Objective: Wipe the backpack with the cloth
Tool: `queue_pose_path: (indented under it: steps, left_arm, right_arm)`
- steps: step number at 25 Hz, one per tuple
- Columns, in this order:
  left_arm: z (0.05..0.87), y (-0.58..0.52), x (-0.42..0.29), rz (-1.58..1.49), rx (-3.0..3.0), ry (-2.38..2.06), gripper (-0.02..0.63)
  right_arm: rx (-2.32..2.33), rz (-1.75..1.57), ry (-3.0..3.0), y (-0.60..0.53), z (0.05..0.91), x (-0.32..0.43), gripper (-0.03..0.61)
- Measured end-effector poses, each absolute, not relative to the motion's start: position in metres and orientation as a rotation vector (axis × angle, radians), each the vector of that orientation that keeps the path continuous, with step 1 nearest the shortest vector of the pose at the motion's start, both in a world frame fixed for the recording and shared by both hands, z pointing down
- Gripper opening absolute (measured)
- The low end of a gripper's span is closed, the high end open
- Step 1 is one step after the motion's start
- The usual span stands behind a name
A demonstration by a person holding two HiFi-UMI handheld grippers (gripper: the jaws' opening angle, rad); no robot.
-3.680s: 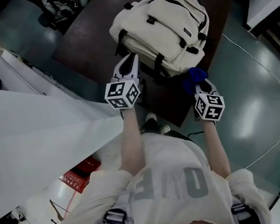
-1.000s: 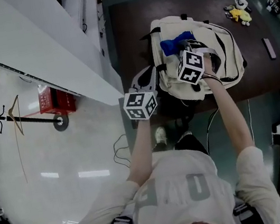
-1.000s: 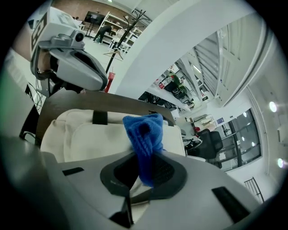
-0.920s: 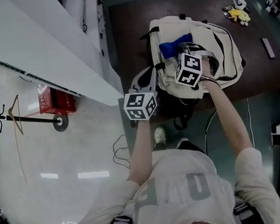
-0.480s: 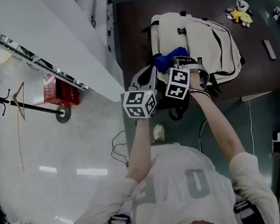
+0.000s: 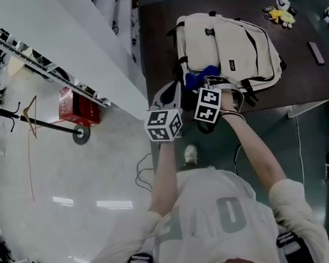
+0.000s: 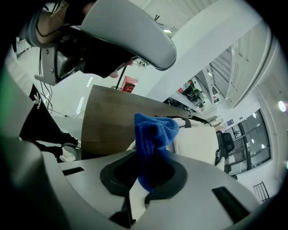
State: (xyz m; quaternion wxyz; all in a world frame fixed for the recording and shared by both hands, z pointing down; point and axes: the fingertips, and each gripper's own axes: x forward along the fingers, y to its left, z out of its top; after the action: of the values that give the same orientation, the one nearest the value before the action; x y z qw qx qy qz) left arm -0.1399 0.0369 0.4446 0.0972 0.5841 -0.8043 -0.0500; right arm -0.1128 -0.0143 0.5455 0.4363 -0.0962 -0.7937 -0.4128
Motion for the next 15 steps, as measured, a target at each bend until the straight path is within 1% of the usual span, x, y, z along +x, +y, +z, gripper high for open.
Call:
queue_pose_path:
  steps: [6,9,12,15]
  left_arm:
    - [0.449,0.040,-0.116,-0.161,1.722,-2.371,0.005]
    - [0.446,0.036,-0.101,-0.163,1.745,-2.364,0.005]
    - [0.442,0.028,-0.091,-0.159,1.784,-2.360,0.005]
    - [0.433,0.016,-0.098,-0.190,1.793,-2.376,0.005]
  right_arm:
    - [-0.301,-1.089,-1.956,0.009,0.549,-0.089,0.041]
    - [-0.383,-1.011,-2.002,0.024,0.545,-0.079,0.041]
    - [-0.348,-0.942,-2.099,0.015,0.525,-0.079,0.041]
    - [-0.255,-0.929,-2.201,-0.011,0.489,-0.089,0.041]
